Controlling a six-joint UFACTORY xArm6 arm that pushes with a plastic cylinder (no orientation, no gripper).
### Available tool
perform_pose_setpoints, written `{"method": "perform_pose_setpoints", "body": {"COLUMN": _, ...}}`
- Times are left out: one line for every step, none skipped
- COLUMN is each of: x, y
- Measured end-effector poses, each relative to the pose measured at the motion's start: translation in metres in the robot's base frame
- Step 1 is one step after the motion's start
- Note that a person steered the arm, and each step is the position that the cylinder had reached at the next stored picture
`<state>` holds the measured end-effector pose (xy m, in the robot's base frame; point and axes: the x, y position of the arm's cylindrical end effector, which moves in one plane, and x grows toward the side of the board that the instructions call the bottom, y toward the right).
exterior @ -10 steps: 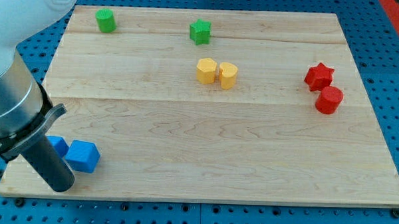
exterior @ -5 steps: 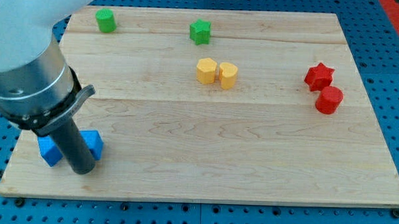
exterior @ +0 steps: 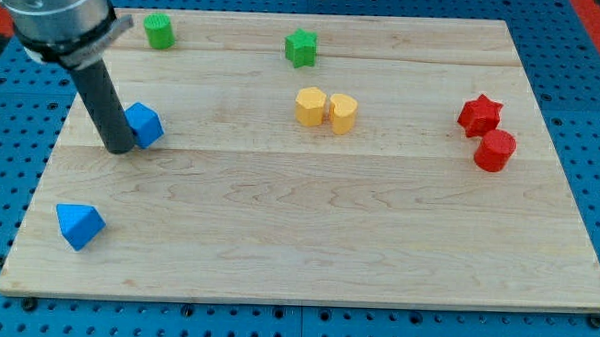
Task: Put the cube parallel to hexagon
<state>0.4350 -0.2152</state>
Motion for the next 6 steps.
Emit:
{"method": "perform_pose_setpoints", "body": {"x": -0.026, "y": -0.008}}
{"method": "perform_pose_setpoints", "body": {"x": -0.028, "y": -0.008}}
{"method": "perform_pose_setpoints", "body": {"x": -0.028, "y": -0.008}}
{"method": "perform_pose_setpoints", "body": {"x": -0.028, "y": -0.001}}
{"method": "perform_pose_setpoints", "body": {"x": -0.028, "y": 0.007}}
{"method": "perform_pose_setpoints", "body": {"x": -0.028, "y": 0.015}}
